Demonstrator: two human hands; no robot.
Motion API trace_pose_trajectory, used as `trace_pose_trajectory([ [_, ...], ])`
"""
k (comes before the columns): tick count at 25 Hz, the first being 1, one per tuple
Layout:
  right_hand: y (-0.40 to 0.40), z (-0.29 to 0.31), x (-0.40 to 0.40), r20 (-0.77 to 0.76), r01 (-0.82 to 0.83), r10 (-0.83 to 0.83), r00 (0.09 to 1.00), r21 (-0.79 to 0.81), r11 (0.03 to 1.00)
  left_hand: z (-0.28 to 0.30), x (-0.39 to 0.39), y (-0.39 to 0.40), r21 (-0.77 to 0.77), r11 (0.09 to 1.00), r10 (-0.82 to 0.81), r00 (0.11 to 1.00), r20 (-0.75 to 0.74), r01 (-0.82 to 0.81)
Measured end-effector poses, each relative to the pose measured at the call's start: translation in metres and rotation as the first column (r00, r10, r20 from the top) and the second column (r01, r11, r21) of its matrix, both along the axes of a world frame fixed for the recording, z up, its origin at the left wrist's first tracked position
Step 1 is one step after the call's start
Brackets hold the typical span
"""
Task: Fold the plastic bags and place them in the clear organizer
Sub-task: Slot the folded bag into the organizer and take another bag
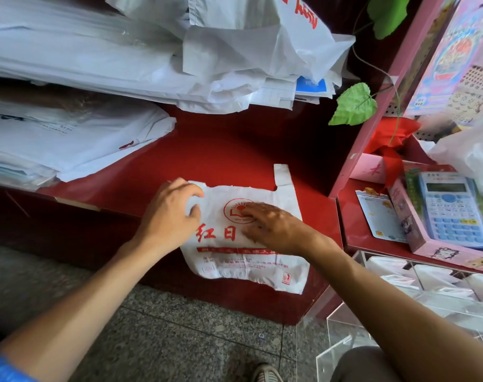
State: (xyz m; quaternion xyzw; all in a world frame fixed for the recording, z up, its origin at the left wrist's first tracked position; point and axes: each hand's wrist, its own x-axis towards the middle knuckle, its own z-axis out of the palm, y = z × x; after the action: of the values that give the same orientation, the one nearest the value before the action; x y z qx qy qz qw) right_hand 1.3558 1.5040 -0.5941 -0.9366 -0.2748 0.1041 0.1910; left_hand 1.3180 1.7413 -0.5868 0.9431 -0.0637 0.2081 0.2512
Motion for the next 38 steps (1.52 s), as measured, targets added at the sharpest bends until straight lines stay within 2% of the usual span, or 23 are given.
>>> trace_pose_trajectory([
  [3, 0.001, -0.004, 0.007, 0.046, 0.048, -0.046, 0.998, -0.065, 0.997, -0.001, -0.009, -0.019, 0.144, 0.979, -0.125, 0.985, -0.117, 0.142],
  [6, 0.003, -0.002, 0.003, 0.134, 0.134, -0.119, 0.984, -0.111, 0.985, -0.011, -0.013, -0.023, 0.242, 0.945, -0.145, 0.944, -0.296, 0.221],
  [8, 0.005, 0.002, -0.001, 0.263, 0.203, -0.166, 0.95, -0.121, 0.972, -0.012, -0.011, -0.021, 0.212, 0.951, -0.157, 0.941, -0.3, 0.226],
  [9, 0.006, 0.004, -0.003, 0.27, 0.205, -0.168, 0.948, -0.113, 0.972, -0.011, -0.009, -0.02, 0.175, 0.959, -0.17, 0.945, -0.281, 0.224],
  [12, 0.006, 0.003, -0.005, 0.149, 0.113, -0.106, 0.983, -0.042, 0.993, -0.007, -0.002, -0.016, 0.024, 0.984, -0.165, 0.959, -0.232, 0.175],
  [14, 0.002, 0.004, -0.005, 0.102, 0.049, -0.052, 0.993, 0.023, 0.999, -0.008, 0.0, -0.012, 0.039, 0.99, -0.124, 0.963, -0.239, 0.137],
  [16, 0.0, 0.007, -0.005, 0.09, -0.01, 0.006, 0.996, 0.052, 0.999, -0.011, 0.003, -0.008, 0.231, 0.969, -0.008, 0.947, -0.322, 0.087],
  [18, -0.001, 0.01, -0.006, 0.074, -0.051, 0.047, 0.996, 0.046, 0.998, -0.011, 0.008, 0.001, 0.373, 0.927, 0.214, 0.867, -0.451, -0.036],
  [20, -0.002, 0.012, -0.008, 0.058, -0.076, 0.075, 0.996, 0.027, 0.997, -0.009, 0.012, 0.014, 0.38, 0.909, 0.362, 0.775, -0.518, -0.172],
  [22, -0.002, 0.012, -0.01, 0.057, -0.089, 0.088, 0.994, 0.019, 0.996, -0.009, 0.013, 0.025, 0.335, 0.918, 0.36, 0.798, -0.483, -0.212],
  [24, -0.003, 0.012, -0.011, 0.056, -0.091, 0.09, 0.994, 0.025, 0.996, -0.008, 0.012, 0.027, 0.242, 0.957, 0.249, 0.875, -0.416, -0.158],
  [27, -0.004, 0.012, -0.012, 0.048, -0.08, 0.078, 0.996, 0.035, 0.996, -0.005, 0.011, 0.025, 0.19, 0.977, 0.16, 0.927, -0.34, -0.098],
  [31, -0.003, 0.009, -0.01, 0.038, -0.067, 0.066, 0.997, 0.03, 0.997, -0.003, 0.014, 0.033, 0.208, 0.962, 0.226, 0.944, -0.241, -0.177],
  [32, -0.003, 0.008, -0.009, 0.035, -0.064, 0.063, 0.997, 0.028, 0.998, -0.003, 0.015, 0.035, 0.186, 0.958, 0.261, 0.932, -0.251, -0.218],
  [33, -0.004, 0.007, -0.008, 0.034, -0.063, 0.062, 0.997, 0.027, 0.998, -0.003, 0.017, 0.037, 0.067, 0.958, 0.286, 0.915, -0.285, -0.279],
  [34, -0.004, 0.006, -0.007, 0.035, -0.063, 0.062, 0.997, 0.027, 0.998, -0.002, 0.019, 0.037, -0.154, 0.928, 0.273, 0.898, -0.345, -0.341],
  [35, -0.004, 0.005, -0.007, 0.036, -0.063, 0.062, 0.997, 0.026, 0.998, -0.001, 0.021, 0.038, -0.423, 0.82, 0.215, 0.892, -0.397, -0.386],
  [36, -0.005, 0.004, -0.006, 0.035, -0.062, 0.061, 0.997, 0.029, 0.998, 0.003, 0.022, 0.04, -0.662, 0.637, 0.139, 0.903, -0.406, -0.396],
  [37, -0.004, 0.004, -0.006, 0.036, -0.062, 0.061, 0.997, 0.029, 0.998, 0.008, 0.022, 0.041, -0.839, 0.413, 0.064, 0.931, -0.36, -0.354],
  [38, -0.004, 0.004, -0.005, 0.039, -0.064, 0.063, 0.997, 0.026, 0.998, 0.015, 0.022, 0.042, -0.948, 0.166, -0.005, 0.962, -0.275, -0.27],
])
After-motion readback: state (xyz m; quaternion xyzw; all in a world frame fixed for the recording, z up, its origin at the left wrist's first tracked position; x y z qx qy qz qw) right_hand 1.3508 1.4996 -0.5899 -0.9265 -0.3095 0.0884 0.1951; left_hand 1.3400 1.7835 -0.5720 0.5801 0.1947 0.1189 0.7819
